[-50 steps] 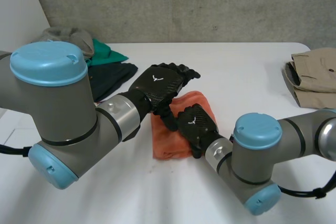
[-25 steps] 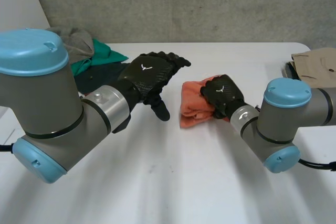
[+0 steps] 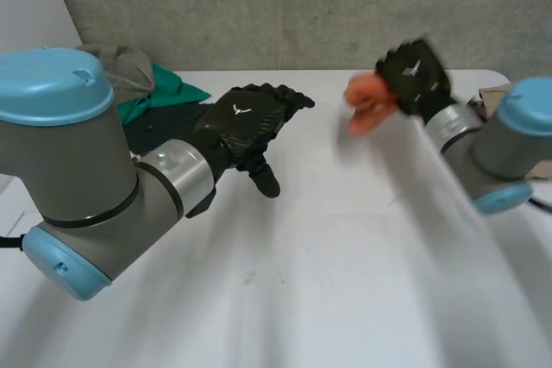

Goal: Fold the laundry.

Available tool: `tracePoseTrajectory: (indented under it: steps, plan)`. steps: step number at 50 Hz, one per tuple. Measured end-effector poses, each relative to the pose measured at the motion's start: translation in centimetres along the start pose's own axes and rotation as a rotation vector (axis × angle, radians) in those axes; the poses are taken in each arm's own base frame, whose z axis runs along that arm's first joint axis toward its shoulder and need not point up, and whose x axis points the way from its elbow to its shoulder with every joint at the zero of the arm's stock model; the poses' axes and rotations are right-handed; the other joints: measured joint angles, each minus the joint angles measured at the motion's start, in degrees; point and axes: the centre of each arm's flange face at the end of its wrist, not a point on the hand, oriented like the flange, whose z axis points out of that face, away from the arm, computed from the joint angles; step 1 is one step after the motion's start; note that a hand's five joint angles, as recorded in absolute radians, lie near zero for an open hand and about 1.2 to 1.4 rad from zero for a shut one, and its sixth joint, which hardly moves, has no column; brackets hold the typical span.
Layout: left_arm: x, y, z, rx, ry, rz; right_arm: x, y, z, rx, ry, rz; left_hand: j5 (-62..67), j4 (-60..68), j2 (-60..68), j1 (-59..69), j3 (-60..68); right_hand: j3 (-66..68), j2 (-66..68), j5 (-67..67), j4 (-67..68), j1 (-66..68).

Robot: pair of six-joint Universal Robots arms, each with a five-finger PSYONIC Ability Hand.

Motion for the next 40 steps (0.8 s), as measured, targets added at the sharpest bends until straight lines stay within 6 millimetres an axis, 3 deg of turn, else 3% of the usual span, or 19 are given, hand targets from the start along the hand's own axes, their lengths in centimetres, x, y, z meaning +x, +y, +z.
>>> tracePoseTrajectory:
  steps: [6, 8, 11, 14, 16, 18, 19, 23, 24, 29, 30, 34, 39, 40]
  plan:
    - [0.1, -0.1, 0.0, 0.003, 0.003, 0.001, 8.5, 1.1, 2.1, 0.153, 0.13, -0.03, 0.0, 0.0, 0.0, 0.0, 0.0, 0.0, 0.0, 0.0, 0.16, 0.0]
    - [0.1, -0.1, 0.0, 0.003, 0.003, 0.001, 12.5, 3.0, 2.3, 0.169, 0.191, 0.0, 0.0, 0.0, 0.0, 0.0, 0.0, 0.11, 0.0, 0.0, 0.37, 0.0]
    - [0.1, -0.1, 0.0, 0.002, 0.003, 0.001, 17.0, 6.0, 1.9, 0.179, 0.259, 0.05, 0.0, 0.0, 0.0, 0.01, 0.0, 0.51, 0.0, 0.0, 0.77, 0.0]
    - [0.1, 0.0, 0.0, 0.001, 0.002, 0.001, 20.4, 9.5, 1.1, 0.189, 0.306, 0.089, 0.0, 0.0, 0.0, 0.0, 0.0, 0.52, 0.0, 0.0, 0.78, 0.0]
    - [0.0, 0.0, 0.0, 0.001, 0.001, 0.002, 22.7, 12.9, -0.1, 0.198, 0.329, 0.115, 0.0, 0.0, 0.0, 0.01, 0.0, 0.52, 0.0, 0.0, 0.82, 0.0]
    - [0.0, 0.0, 0.0, 0.0, 0.0, 0.002, 23.6, 15.1, -0.9, 0.202, 0.333, 0.126, 0.0, 0.0, 0.0, 0.01, 0.0, 0.52, 0.0, 0.0, 0.92, 0.0]
    - [0.0, 0.0, 0.0, -0.001, 0.0, 0.002, 24.1, 17.1, -1.7, 0.203, 0.329, 0.138, 0.0, 0.0, 0.0, 0.01, 0.0, 0.52, 0.0, 0.0, 0.93, 0.0]
    - [0.0, 0.2, 0.1, -0.005, 0.0, 0.002, 24.2, 21.2, -3.6, 0.188, 0.313, 0.168, 0.0, 0.0, 0.0, 0.03, 0.0, 0.52, 0.0, 0.0, 0.93, 0.0]
    - [0.1, 0.3, 0.2, -0.008, 0.0, 0.002, 24.0, 23.2, -4.6, 0.173, 0.303, 0.186, 0.0, 0.0, 0.0, 0.05, 0.0, 0.52, 0.0, 0.0, 0.93, 0.0]
    - [0.2, 0.6, 0.3, -0.015, 0.001, 0.0, 23.5, 26.7, -6.7, 0.13, 0.289, 0.217, 0.0, 0.0, 0.0, 0.05, 0.0, 0.52, 0.0, 0.0, 0.93, 0.0]
    - [0.3, 0.7, 0.3, -0.018, 0.003, 0.0, 23.4, 28.5, -8.1, 0.1, 0.279, 0.233, 0.0, 0.0, 0.0, 0.05, 0.0, 0.52, 0.0, 0.0, 0.93, 0.0]
    - [0.9, 0.8, 0.3, -0.019, 0.019, 0.0, 23.3, 30.3, -10.1, 0.059, 0.25, 0.255, 0.0, 0.0, 0.0, 0.04, 0.0, 0.52, 0.0, 0.0, 0.93, 0.0]
    - [2.1, 0.7, 0.1, -0.005, 0.054, 0.007, 23.1, 30.6, -11.0, 0.037, 0.218, 0.281, 0.0, 0.0, 0.0, -0.03, 0.0, 0.42, -0.08, 0.84, 0.82, -0.03]
    - [2.4, 0.6, 0.1, 0.0, 0.06, 0.009, 23.1, 30.5, -11.1, 0.035, 0.214, 0.287, 0.0, 0.0, 0.0, -0.03, 0.0, -5.18, -5.13, -2.07, -5.71, -1.82]
